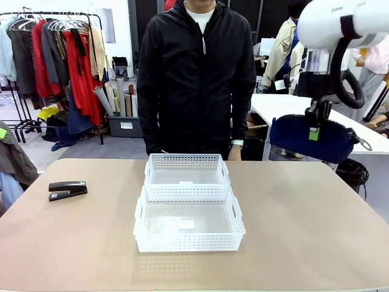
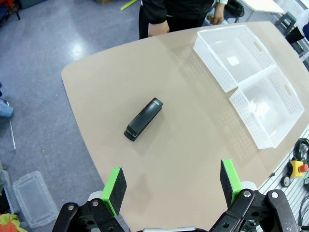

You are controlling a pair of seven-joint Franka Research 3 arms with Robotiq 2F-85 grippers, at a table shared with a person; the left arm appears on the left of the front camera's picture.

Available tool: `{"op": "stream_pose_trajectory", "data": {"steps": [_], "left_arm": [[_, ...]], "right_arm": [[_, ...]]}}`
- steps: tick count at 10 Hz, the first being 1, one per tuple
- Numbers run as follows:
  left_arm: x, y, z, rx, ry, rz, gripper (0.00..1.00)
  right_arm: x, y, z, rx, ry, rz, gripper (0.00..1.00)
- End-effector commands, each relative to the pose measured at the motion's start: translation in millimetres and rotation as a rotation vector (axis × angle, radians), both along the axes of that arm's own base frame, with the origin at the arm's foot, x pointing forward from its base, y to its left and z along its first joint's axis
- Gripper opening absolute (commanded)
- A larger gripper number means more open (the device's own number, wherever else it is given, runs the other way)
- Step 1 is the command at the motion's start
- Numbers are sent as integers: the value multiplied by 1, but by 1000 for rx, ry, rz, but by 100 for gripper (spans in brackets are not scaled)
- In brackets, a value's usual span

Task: Distribute items into two baskets.
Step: Pick up the Pencil pouch that the person points to.

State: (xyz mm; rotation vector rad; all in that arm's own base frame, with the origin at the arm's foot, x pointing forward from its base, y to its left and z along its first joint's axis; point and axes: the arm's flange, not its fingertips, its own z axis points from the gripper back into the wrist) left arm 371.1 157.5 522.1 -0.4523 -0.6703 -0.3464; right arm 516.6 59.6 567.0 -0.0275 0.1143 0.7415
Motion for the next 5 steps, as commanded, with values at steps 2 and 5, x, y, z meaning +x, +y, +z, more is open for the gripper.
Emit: {"op": "stream_pose_trajectory", "data": {"steps": [2,5], "left_arm": [[0,1,0,-11,-14,-13,100],[0,1,0,-11,-14,-13,100]], "right_arm": [[-10,-5,20,29,4,119,0],[-8,-1,14,6,4,77,0]]}}
